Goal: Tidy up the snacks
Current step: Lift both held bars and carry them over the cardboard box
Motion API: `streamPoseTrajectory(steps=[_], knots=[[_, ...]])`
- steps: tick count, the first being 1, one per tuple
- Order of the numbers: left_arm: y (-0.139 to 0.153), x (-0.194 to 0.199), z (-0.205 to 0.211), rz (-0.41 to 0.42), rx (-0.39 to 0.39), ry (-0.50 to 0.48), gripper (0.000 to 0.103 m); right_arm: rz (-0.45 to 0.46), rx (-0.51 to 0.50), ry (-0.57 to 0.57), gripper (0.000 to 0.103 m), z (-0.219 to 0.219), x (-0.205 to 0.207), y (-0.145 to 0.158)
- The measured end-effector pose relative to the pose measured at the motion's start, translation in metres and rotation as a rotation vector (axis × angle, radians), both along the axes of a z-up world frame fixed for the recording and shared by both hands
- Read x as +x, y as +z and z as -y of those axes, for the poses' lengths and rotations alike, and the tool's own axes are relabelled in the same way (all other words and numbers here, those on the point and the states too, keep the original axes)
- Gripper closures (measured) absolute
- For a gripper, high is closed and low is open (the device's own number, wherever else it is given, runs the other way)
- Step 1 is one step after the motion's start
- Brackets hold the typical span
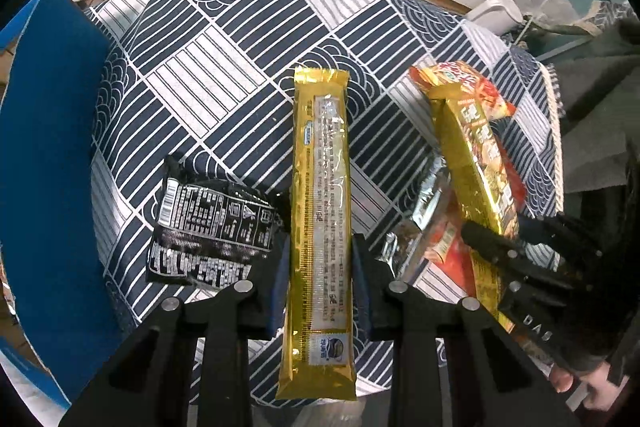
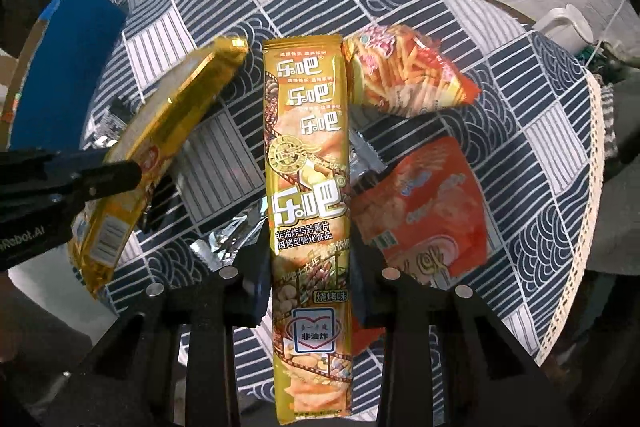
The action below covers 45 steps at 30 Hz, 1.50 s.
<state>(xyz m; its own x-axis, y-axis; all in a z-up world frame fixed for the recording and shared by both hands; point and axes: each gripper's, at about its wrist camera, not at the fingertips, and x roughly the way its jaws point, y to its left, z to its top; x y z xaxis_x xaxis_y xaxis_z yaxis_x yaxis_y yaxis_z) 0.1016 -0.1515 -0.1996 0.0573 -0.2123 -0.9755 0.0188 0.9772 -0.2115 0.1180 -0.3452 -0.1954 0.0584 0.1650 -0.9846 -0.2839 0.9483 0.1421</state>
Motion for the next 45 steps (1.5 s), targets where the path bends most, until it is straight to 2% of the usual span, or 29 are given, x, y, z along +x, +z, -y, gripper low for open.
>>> streamPoseTrajectory(steps=[9, 15, 23, 35, 45], knots=[[0.03, -0.015, -0.014, 0.063, -0.033, -0.011, 0.074, 0.048, 0.051, -0.052, 0.073, 0.013, -0.008, 0.051], [0.047, -0.024, -0.02, 0.1, -0.066, -0.015, 0.074, 0.074, 0.061, -0.067, 0.073, -0.004, -0.014, 0.065], [0.075, -0.033, -0.026, 0.186, -0.073, -0.041, 0.074, 0.109, 0.06, -0.039, 0.073, -0.023, -0.02, 0.085], [0.117, -0.052, -0.065, 0.297, -0.069, 0.012, 0.074, 0.154, 0.101, -0.002, 0.073, -0.058, -0.022, 0.118], [0.139, -0.063, -0.122, 0.369, -0.04, 0.097, 0.074, 0.164, 0.134, 0.076, 0.073, -0.115, -0.02, 0.136]])
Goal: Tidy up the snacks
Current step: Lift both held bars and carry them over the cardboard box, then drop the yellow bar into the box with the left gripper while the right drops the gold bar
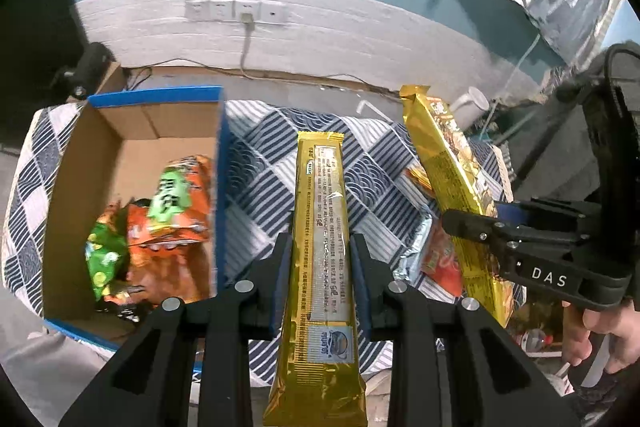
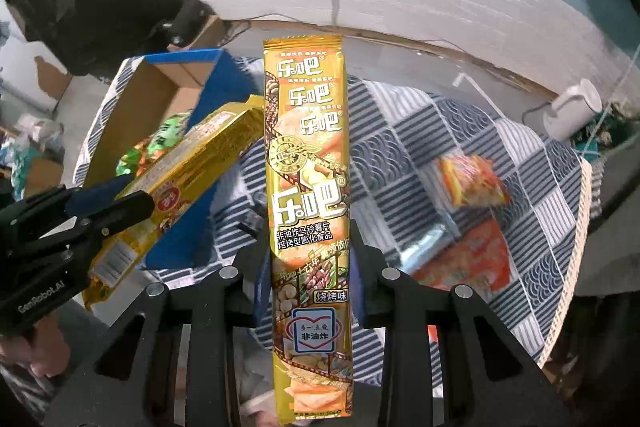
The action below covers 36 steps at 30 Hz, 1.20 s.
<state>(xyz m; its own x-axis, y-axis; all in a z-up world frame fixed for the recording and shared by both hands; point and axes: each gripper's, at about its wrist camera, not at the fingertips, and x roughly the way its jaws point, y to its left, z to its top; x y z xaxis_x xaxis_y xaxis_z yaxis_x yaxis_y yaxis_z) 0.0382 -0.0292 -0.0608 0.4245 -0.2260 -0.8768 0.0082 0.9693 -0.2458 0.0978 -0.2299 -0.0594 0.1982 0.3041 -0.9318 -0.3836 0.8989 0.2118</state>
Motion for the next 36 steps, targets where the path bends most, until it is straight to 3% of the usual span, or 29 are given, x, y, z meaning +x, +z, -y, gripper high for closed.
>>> streamPoseTrajectory(steps=[13, 21, 27, 36], knots=[[0.002, -0.015, -0.091, 0.017, -0.027, 0.152, 0.074, -0.041, 0.035, 0.124, 0.073, -0.102, 0.004, 0.003], [-0.011, -0.021, -0.15, -0.007, -0.037, 0.257, 0.074, -0.101, 0.023, 0.177, 0.073, -0.172, 0.009, -0.013], [-0.022, -0.019, -0.177, -0.012, 0.02, 0.315, 0.074, -0.122, -0.011, 0.219, 0.073, -0.217, 0.007, -0.028], [-0.046, -0.015, -0.204, -0.067, 0.027, 0.38, 0.074, -0.133, -0.003, 0.224, 0.07, -0.255, 0.015, -0.034]])
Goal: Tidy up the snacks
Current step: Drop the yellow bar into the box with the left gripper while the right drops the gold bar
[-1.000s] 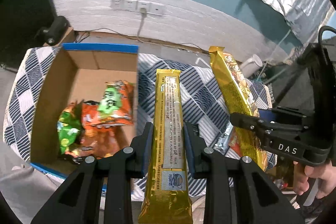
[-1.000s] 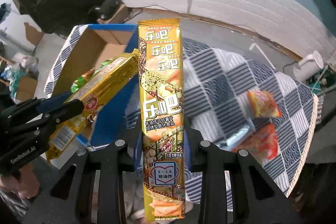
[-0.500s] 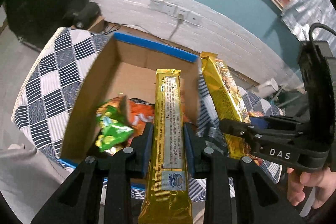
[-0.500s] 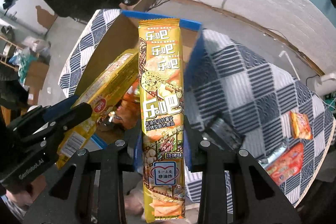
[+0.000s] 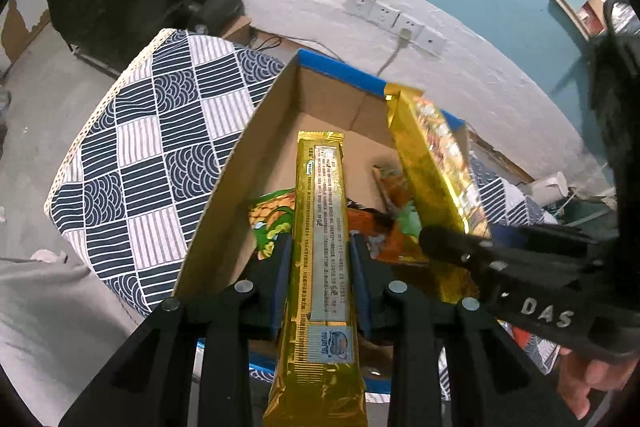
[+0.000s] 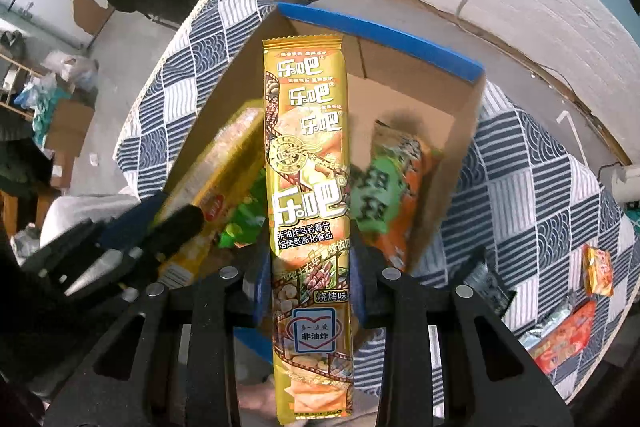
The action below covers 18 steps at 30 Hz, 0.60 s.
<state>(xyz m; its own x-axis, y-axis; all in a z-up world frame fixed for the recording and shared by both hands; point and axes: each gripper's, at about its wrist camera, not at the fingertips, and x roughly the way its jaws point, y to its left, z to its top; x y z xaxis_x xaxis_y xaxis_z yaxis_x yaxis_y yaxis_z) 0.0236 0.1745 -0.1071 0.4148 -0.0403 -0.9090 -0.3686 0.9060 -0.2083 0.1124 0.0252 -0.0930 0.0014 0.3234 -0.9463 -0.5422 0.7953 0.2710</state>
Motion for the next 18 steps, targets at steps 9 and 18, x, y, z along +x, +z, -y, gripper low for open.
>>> streamPoseTrajectory(steps=[9, 18], knots=[[-0.002, -0.005, -0.017, 0.006, -0.047, 0.107, 0.052, 0.049, -0.008, -0.04, 0.065, 0.003, 0.008, 0.009], [0.01, -0.002, 0.006, 0.02, -0.026, 0.051, 0.037, 0.077, -0.051, -0.052, 0.058, 0.027, 0.008, 0.01]])
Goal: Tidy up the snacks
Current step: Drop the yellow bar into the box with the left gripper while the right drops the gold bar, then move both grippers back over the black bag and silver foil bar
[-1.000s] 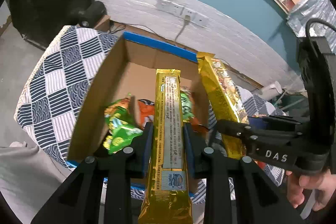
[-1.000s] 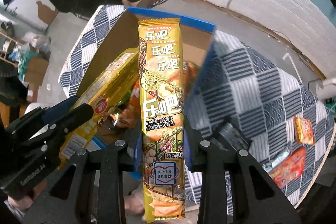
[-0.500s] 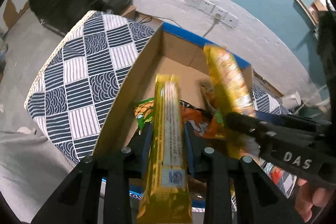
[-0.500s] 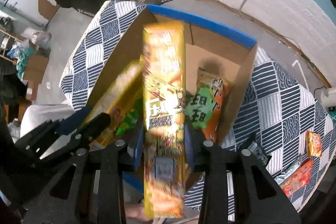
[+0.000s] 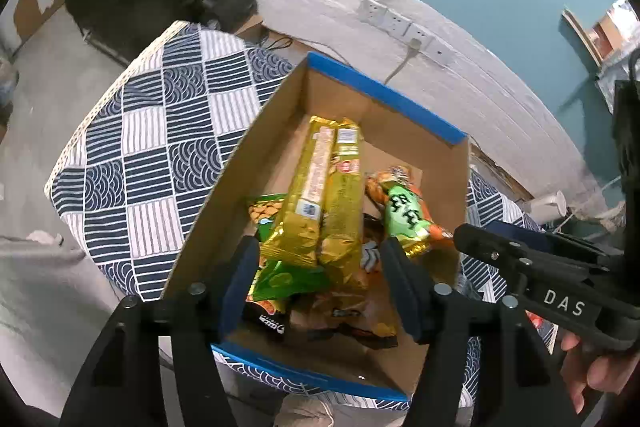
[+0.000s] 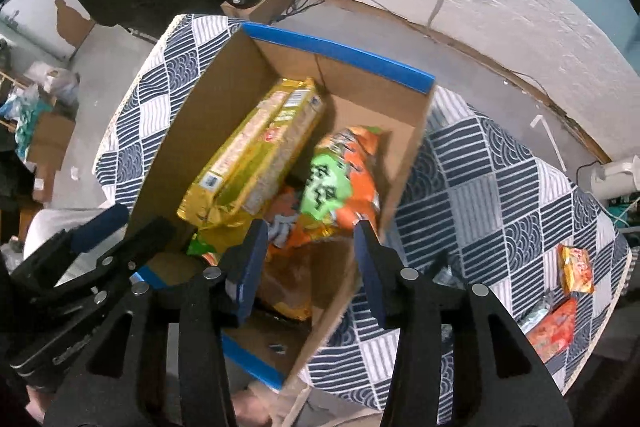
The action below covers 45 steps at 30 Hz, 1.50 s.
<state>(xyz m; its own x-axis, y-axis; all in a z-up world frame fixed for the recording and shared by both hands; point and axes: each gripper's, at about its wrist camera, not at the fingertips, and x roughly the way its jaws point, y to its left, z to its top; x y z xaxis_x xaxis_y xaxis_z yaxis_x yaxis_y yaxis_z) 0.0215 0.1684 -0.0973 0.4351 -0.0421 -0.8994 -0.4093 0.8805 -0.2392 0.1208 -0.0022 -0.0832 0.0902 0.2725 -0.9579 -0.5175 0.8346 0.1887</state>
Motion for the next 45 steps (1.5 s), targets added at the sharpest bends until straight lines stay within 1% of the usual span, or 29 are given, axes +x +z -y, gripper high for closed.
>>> streamPoseTrajectory(steps=[1, 3, 4, 8, 11, 12, 14, 15, 18, 21, 25, 32, 36, 38, 42, 45], knots=[[0.002, 0.001, 0.005, -0.004, 0.009, -0.014, 0.035, 0.001, -0.002, -0.002, 0.058, 0.003, -0.001, 0.001], [0.004, 0.002, 0.013, -0.003, 0.007, -0.038, 0.031, 0.008, -0.01, -0.006, 0.051, 0.012, -0.001, 0.002], [0.004, 0.003, 0.018, -0.002, 0.007, -0.048, 0.03, 0.013, -0.012, -0.008, 0.05, 0.015, -0.001, 0.003], [0.006, 0.005, 0.036, -0.015, -0.001, -0.094, 0.029, 0.03, -0.019, -0.011, 0.049, 0.038, -0.003, 0.007], [0.008, 0.008, 0.055, -0.019, 0.011, -0.139, 0.026, 0.038, -0.024, -0.024, 0.049, 0.058, -0.005, 0.009], [0.009, 0.009, 0.061, -0.023, 0.013, -0.15, 0.024, 0.043, -0.031, -0.029, 0.045, 0.067, -0.005, 0.01], [0.009, 0.009, 0.071, -0.024, 0.009, -0.165, 0.023, 0.056, -0.043, -0.039, 0.038, 0.083, -0.006, 0.01], [0.01, 0.009, 0.075, -0.024, 0.003, -0.171, 0.023, 0.061, -0.048, -0.044, 0.037, 0.09, -0.006, 0.011], [0.01, 0.01, 0.094, -0.035, -0.008, -0.209, 0.023, 0.063, -0.056, -0.072, 0.037, 0.117, -0.005, 0.011], [0.008, 0.011, 0.114, -0.048, -0.029, -0.24, 0.023, 0.055, -0.058, -0.128, 0.037, 0.152, -0.002, 0.01], [0.003, 0.013, 0.143, -0.082, -0.056, -0.284, 0.023, 0.041, -0.067, -0.184, 0.037, 0.191, -0.003, 0.004], [-0.001, 0.016, 0.185, -0.11, -0.045, -0.34, 0.023, 0.028, -0.114, -0.261, 0.037, 0.256, -0.013, -0.013], [-0.014, 0.019, 0.205, -0.15, -0.058, -0.359, 0.023, 0.001, -0.136, -0.305, 0.037, 0.291, -0.016, -0.028], [-0.021, 0.019, 0.213, -0.166, -0.05, -0.364, 0.023, -0.011, -0.145, -0.323, 0.037, 0.305, -0.017, -0.034], [-0.042, 0.03, 0.232, -0.214, 0.008, -0.358, 0.023, -0.024, -0.153, -0.366, 0.037, 0.334, -0.021, -0.044], [-0.055, 0.035, 0.241, -0.24, 0.031, -0.362, 0.023, -0.042, -0.158, -0.397, 0.037, 0.352, -0.023, -0.052]])
